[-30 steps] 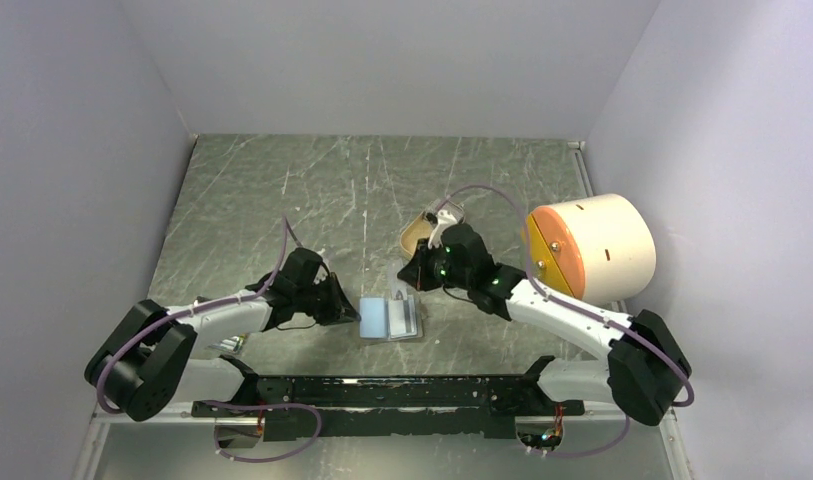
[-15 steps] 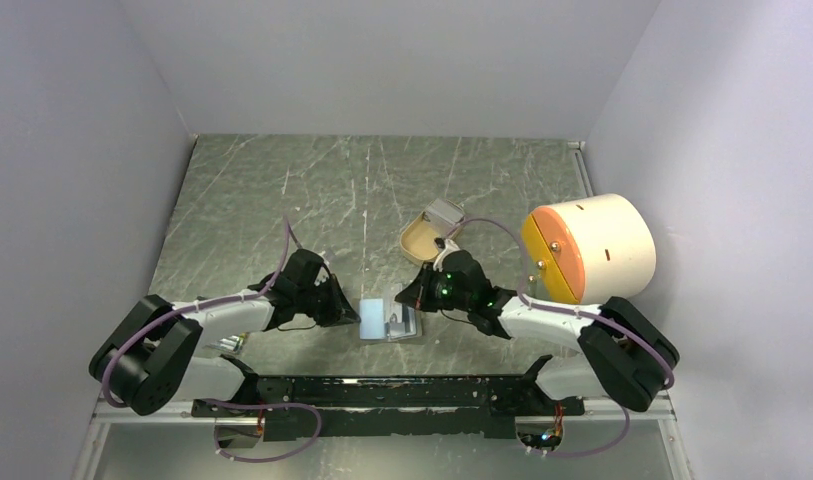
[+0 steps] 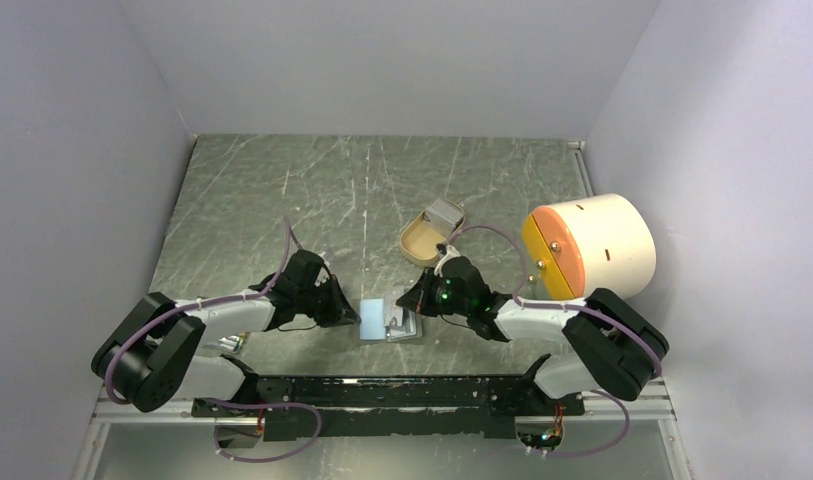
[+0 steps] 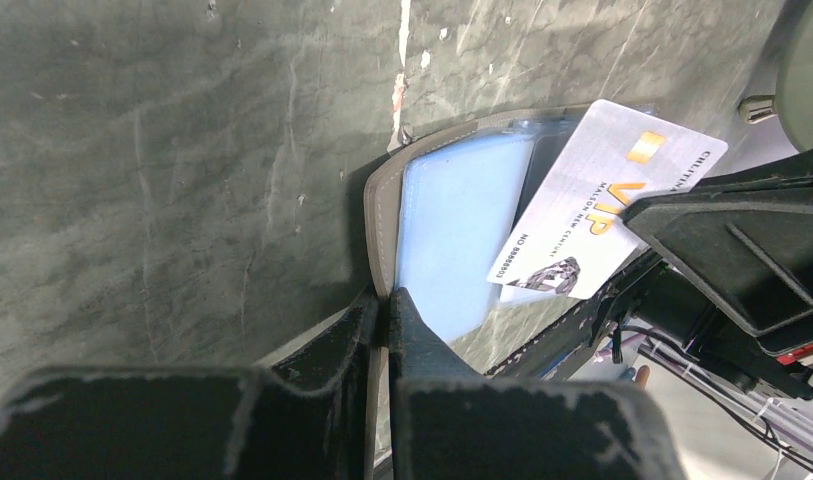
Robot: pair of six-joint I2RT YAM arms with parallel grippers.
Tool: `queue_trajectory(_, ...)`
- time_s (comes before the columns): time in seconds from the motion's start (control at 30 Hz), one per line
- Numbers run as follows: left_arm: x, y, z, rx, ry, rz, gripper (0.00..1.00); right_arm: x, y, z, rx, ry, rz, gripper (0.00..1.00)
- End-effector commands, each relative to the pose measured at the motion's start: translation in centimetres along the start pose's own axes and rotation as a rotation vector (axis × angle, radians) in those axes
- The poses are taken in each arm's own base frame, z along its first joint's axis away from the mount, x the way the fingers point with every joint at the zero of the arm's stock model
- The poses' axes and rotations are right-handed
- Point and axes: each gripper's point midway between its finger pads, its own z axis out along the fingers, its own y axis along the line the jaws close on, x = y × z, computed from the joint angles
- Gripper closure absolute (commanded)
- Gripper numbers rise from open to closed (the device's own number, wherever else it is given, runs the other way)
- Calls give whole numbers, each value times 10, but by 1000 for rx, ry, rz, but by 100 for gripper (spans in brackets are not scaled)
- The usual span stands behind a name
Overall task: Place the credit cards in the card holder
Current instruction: Insert the credit card into the card holder.
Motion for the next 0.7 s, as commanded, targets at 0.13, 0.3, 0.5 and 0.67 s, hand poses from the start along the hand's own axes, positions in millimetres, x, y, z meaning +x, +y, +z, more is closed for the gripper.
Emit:
queue_trajectory(0.13, 0, 2, 1, -3, 1, 10, 91, 0, -10, 3, 23, -28, 14, 100)
queue_trajectory(0.3, -1, 1, 0, -6, -4, 14, 91, 3, -14, 4, 32, -27, 23, 100)
queue_trajectory(0.5, -2, 1, -1, -12, -12, 18, 91, 7, -14, 5, 33, 1, 27, 100)
queue_trajectory(0.67, -2, 1, -1, -16, -11, 19, 91, 11, -11, 4, 27, 30, 22, 100)
